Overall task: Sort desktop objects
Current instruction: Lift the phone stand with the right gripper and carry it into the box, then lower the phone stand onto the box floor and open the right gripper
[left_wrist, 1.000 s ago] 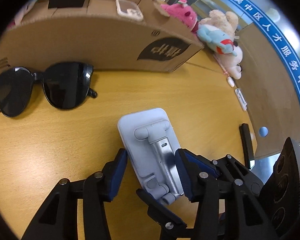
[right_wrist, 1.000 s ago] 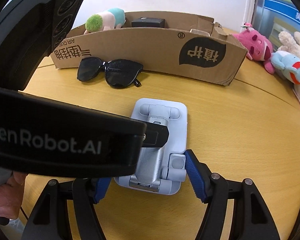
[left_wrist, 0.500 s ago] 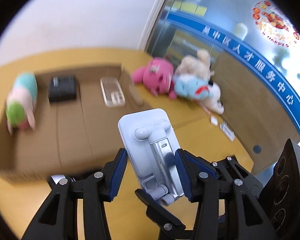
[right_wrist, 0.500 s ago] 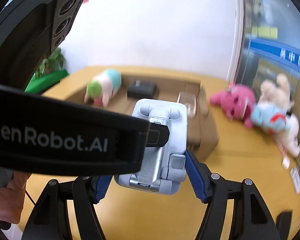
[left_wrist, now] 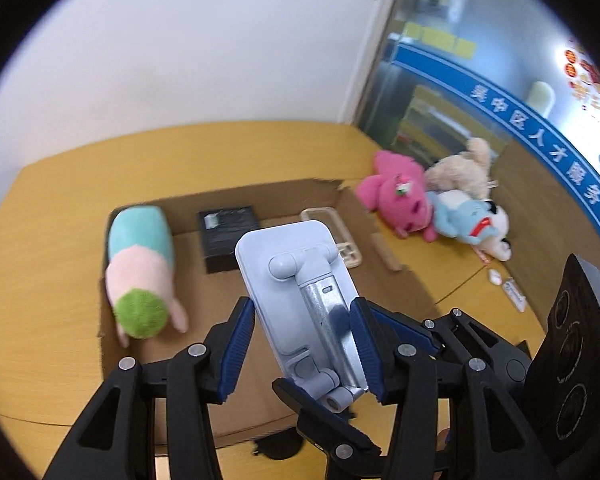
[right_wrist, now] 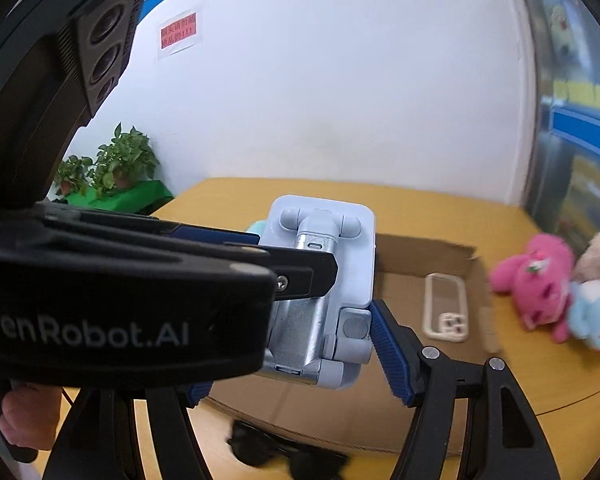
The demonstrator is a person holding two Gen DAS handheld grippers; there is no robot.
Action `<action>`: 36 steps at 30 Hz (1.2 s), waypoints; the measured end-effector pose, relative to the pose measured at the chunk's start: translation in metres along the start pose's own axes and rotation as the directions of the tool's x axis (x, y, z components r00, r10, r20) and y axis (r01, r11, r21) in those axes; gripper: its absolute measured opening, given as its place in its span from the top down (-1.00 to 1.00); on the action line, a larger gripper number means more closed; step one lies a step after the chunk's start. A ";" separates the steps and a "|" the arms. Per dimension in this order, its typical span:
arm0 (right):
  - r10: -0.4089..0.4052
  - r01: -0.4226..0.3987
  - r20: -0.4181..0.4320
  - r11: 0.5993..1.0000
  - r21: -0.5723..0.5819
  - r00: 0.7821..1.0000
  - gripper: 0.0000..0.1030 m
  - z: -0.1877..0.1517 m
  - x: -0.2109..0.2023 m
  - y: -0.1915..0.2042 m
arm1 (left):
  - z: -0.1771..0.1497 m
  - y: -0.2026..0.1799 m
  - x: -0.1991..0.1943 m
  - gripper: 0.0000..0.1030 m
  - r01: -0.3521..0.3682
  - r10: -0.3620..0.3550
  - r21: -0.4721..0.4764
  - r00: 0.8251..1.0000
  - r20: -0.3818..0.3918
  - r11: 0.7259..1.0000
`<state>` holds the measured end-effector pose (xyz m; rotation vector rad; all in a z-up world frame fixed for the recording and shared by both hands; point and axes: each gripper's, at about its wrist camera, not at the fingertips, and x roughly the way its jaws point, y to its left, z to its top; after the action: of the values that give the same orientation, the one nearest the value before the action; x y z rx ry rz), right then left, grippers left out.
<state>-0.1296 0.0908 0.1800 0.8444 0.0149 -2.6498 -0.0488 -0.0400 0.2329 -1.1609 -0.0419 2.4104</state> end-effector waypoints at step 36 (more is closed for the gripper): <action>0.354 -0.156 -0.409 0.883 0.442 0.841 -0.32 -0.094 0.193 0.048 | -0.063 0.126 0.112 0.06 -0.256 0.206 -0.061 0.879 -0.431 0.965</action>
<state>-0.2069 -0.0068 -0.0008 1.5049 -0.4904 -2.1476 -0.1118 -0.1166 0.0821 -1.8127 0.1021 2.3201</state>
